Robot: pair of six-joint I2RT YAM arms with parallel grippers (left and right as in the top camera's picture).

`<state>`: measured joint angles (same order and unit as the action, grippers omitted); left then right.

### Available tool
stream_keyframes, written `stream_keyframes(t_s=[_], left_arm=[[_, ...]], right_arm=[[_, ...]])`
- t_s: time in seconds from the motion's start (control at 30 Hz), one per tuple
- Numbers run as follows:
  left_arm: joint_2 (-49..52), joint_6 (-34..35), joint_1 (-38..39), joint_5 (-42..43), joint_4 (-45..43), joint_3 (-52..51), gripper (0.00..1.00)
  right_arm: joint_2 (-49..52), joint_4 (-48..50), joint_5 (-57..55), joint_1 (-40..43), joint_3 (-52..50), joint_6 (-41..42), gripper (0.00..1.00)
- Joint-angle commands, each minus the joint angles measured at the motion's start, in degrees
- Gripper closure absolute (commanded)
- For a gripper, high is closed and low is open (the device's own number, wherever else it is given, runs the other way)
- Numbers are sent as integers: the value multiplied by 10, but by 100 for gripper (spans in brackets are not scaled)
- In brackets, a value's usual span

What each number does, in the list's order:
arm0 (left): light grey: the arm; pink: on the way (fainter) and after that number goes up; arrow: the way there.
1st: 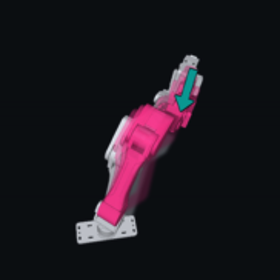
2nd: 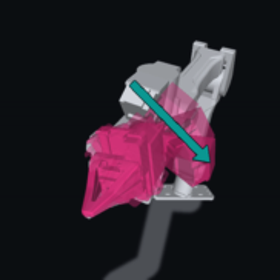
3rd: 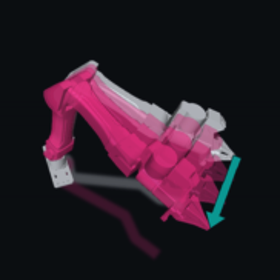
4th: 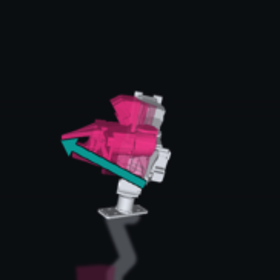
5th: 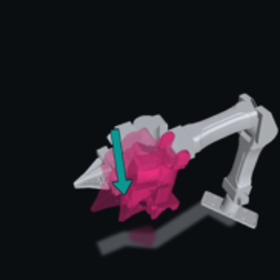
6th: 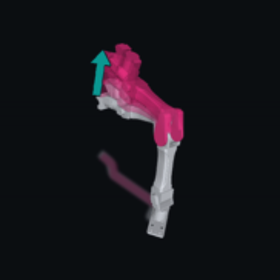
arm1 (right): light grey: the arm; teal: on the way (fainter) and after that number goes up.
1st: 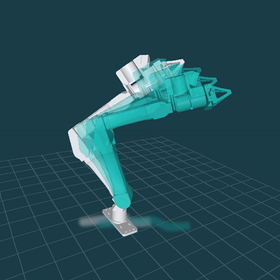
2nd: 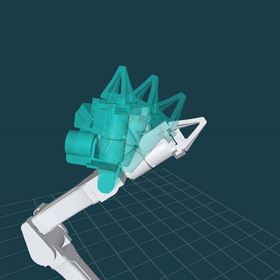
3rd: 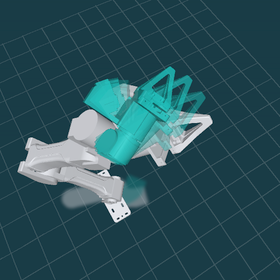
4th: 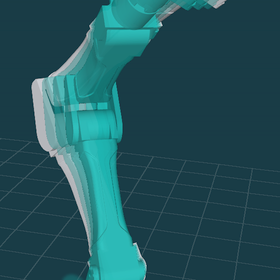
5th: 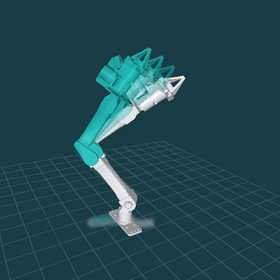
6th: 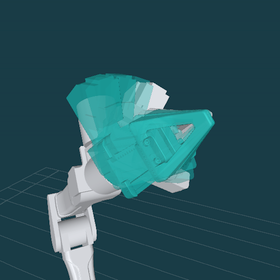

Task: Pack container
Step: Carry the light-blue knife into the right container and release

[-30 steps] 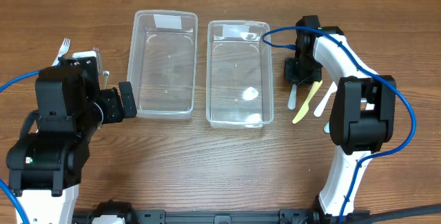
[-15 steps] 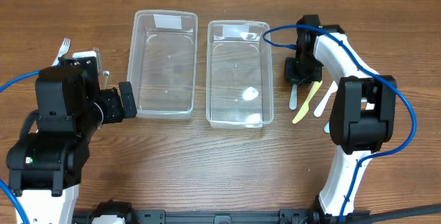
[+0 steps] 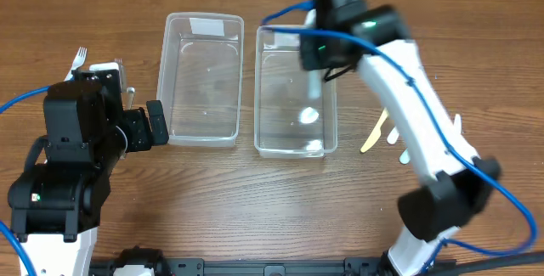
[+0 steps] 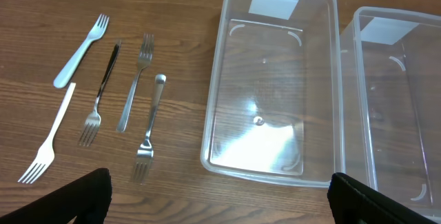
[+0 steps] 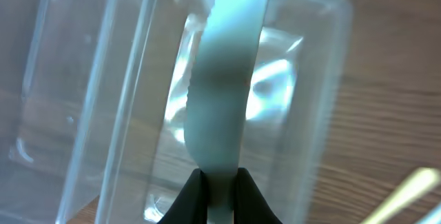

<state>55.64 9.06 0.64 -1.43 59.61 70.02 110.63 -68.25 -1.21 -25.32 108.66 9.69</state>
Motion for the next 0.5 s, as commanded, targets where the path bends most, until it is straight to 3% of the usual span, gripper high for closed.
stream_keyframes(t_s=[0.0,0.1,0.13,0.2,0.33,0.4,0.47], left_arm=[[0,-4,-3,11,-2,15,0],[0,-4,-3,11,-2,15,0],[0,-4,-3,11,-2,15,0],[0,-5,-3,11,-2,15,0],[0,-5,-3,11,-3,15,0],[0,-5,-3,11,-3,15,0],[0,-5,-3,10,-3,15,0]], right_arm=[[70,7,18,-11,-26,25,96],[106,4,24,-11,-26,23,96],[110,3,24,-11,-26,23,90],[108,2,24,-11,-24,23,64],[92,-15,21,-11,6,23,49],[67,-35,-7,-9,49,26,46],[30,-46,-33,10,96,58,36]])
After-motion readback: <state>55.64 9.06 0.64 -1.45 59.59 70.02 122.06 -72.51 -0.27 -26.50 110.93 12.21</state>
